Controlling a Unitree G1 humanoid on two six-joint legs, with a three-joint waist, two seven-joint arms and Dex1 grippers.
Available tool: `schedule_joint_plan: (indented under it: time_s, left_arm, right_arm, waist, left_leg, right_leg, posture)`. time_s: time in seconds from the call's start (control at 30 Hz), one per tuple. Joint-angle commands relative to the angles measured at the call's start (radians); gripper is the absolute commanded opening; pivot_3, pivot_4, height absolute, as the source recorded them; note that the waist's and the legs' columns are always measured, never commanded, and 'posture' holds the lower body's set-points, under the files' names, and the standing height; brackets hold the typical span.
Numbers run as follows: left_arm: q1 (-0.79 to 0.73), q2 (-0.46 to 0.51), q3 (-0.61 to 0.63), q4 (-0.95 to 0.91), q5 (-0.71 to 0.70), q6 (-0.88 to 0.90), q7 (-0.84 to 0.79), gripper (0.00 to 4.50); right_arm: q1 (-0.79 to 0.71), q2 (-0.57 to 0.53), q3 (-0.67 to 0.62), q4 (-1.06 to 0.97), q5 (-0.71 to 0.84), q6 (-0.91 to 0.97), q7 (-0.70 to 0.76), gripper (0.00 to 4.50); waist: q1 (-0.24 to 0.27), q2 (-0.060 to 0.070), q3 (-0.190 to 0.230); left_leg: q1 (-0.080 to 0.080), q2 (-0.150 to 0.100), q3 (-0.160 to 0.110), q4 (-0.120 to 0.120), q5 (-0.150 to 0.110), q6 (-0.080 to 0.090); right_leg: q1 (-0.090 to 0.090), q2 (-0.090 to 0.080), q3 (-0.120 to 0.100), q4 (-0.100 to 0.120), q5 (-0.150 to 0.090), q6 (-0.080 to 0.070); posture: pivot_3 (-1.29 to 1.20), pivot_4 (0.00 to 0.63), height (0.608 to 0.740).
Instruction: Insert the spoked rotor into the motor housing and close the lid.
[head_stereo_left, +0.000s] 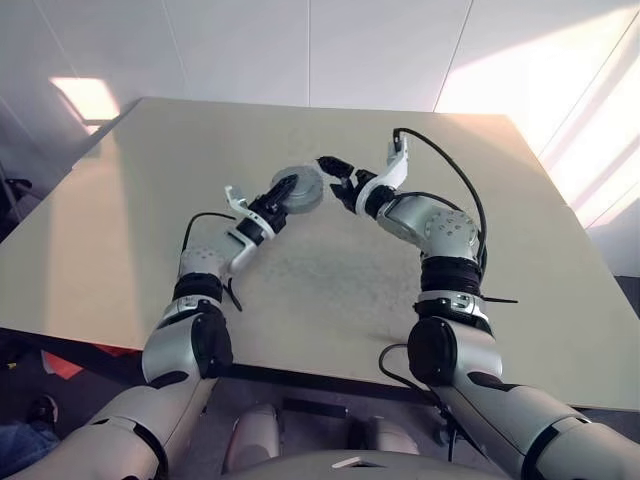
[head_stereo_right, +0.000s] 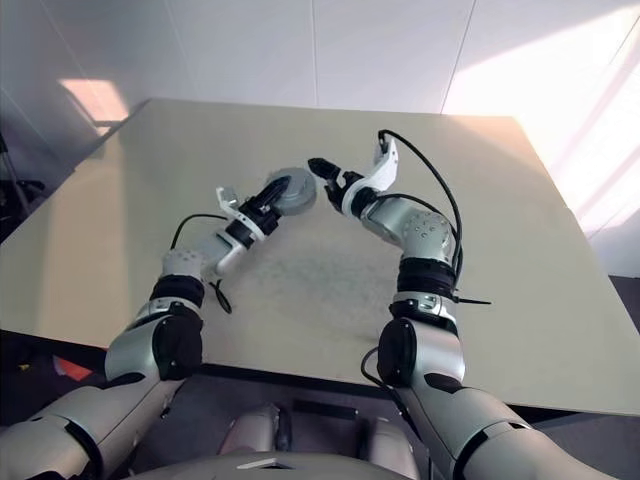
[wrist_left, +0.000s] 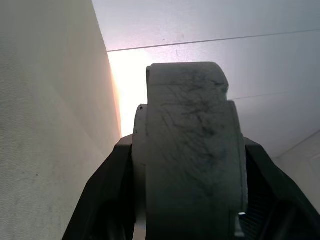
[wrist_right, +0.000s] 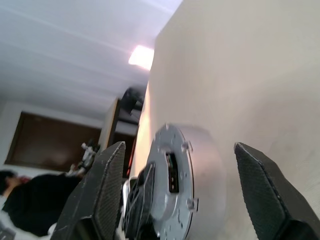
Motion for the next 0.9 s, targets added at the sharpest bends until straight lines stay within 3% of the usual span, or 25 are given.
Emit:
schedule_joint_plan:
  time_s: [0.03, 0.27, 0.57, 0.8, 0.9]
  left_arm:
    - [-0.014, 0.020, 0.053, -0.020, 0.000, -0.150, 0.046, 2.36]
    - [0.005, 0.114, 0.143, 0.063, 0.052, -0.458, 0.256, 2.36]
    - [0.022, 0.195, 0.165, 0.160, 0.112, -0.651, 0.402, 2.36]
    - [0.019, 0.272, 0.181, 0.174, 0.131, -0.738, 0.431, 4.40]
    - [0.018, 0.342, 0.188, 0.186, 0.142, -0.783, 0.439, 4.40]
  right_arm:
    - [-0.029, -0.023, -0.014, 0.017, -0.028, -0.098, -0.014, 3.78]
    - [-0.021, -0.027, -0.016, 0.036, -0.020, -0.098, -0.013, 3.78]
    - [-0.030, -0.022, 0.002, 0.065, -0.020, -0.081, 0.007, 3.78]
    - [-0.039, -0.031, 0.024, 0.104, -0.015, -0.002, 0.051, 3.80]
    - [-0.042, -0.036, 0.046, 0.116, -0.027, 0.028, 0.078, 3.80]
  waist:
    - [-0.002, 0.000, 0.000]
    - [-0.008, 0.000, 0.000]
    - [-0.012, -0.002, 0.000]
    - [-0.042, -0.002, 0.000]
    - [-0.045, -0.002, 0.000]
  left_leg:
    - [0.000, 0.000, 0.000, 0.000, 0.000, 0.000]
    - [0.000, 0.001, 0.000, 0.000, 0.000, 0.000]
    - [0.004, 0.001, 0.000, 0.000, 0.000, -0.001]
    - [0.017, 0.007, 0.000, -0.002, 0.005, -0.009]
    - [0.017, 0.009, 0.000, -0.003, 0.006, -0.010]
  right_leg:
    - [0.000, 0.000, 0.000, 0.000, 0.000, 0.000]
    - [0.000, 0.001, 0.000, 0.000, 0.000, 0.000]
    - [0.003, 0.001, 0.001, 0.001, 0.000, -0.001]
    - [0.011, 0.006, 0.001, 0.001, 0.001, -0.003]
    - [0.010, 0.009, 0.000, 0.001, 0.002, -0.007]
  posture:
    - [0.00, 0.000, 0.740]
    - [0.00, 0.000, 0.740]
    - [0.00, 0.000, 0.740]
    - [0.00, 0.000, 0.740]
    - [0.00, 0.000, 0.740]
